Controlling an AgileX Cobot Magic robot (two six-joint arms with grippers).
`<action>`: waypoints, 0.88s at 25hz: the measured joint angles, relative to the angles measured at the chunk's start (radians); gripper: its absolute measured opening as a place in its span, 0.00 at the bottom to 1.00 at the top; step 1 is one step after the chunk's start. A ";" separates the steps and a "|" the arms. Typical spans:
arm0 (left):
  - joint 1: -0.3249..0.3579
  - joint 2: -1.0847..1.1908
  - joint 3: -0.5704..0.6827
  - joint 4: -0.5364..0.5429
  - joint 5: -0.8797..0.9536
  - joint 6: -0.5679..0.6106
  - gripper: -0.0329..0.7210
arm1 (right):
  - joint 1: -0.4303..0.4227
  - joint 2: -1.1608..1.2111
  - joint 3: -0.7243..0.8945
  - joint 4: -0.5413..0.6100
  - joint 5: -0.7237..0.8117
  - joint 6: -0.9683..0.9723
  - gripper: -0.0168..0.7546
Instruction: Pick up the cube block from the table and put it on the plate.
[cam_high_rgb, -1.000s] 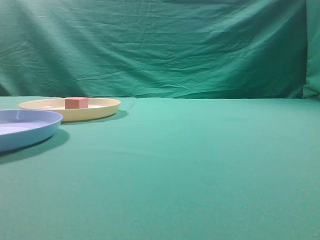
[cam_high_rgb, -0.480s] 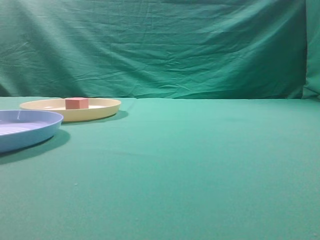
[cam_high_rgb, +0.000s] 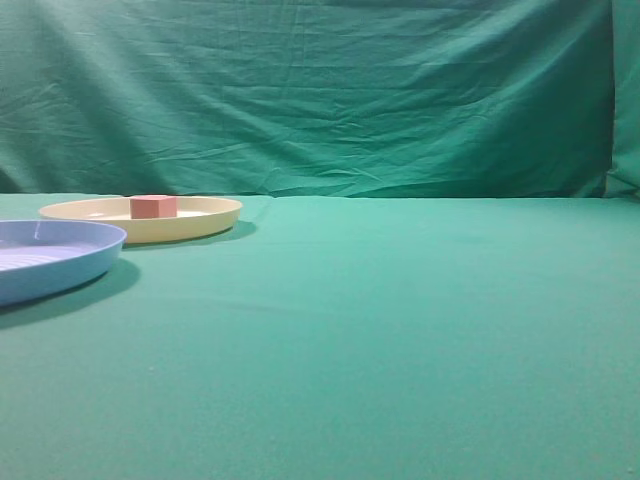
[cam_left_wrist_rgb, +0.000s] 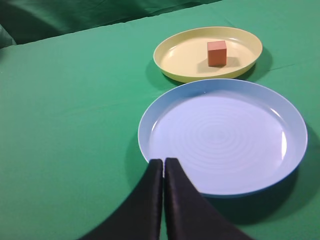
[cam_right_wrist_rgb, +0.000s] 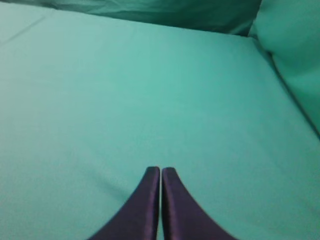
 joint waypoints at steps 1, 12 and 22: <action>0.000 0.000 0.000 0.000 0.000 0.000 0.04 | 0.000 0.000 0.000 0.002 -0.003 0.000 0.02; 0.000 0.000 0.000 0.000 0.000 0.000 0.04 | 0.000 0.000 0.002 0.002 -0.009 -0.001 0.02; 0.000 0.000 0.000 0.000 0.000 0.000 0.04 | 0.000 0.000 0.002 0.003 -0.009 -0.001 0.02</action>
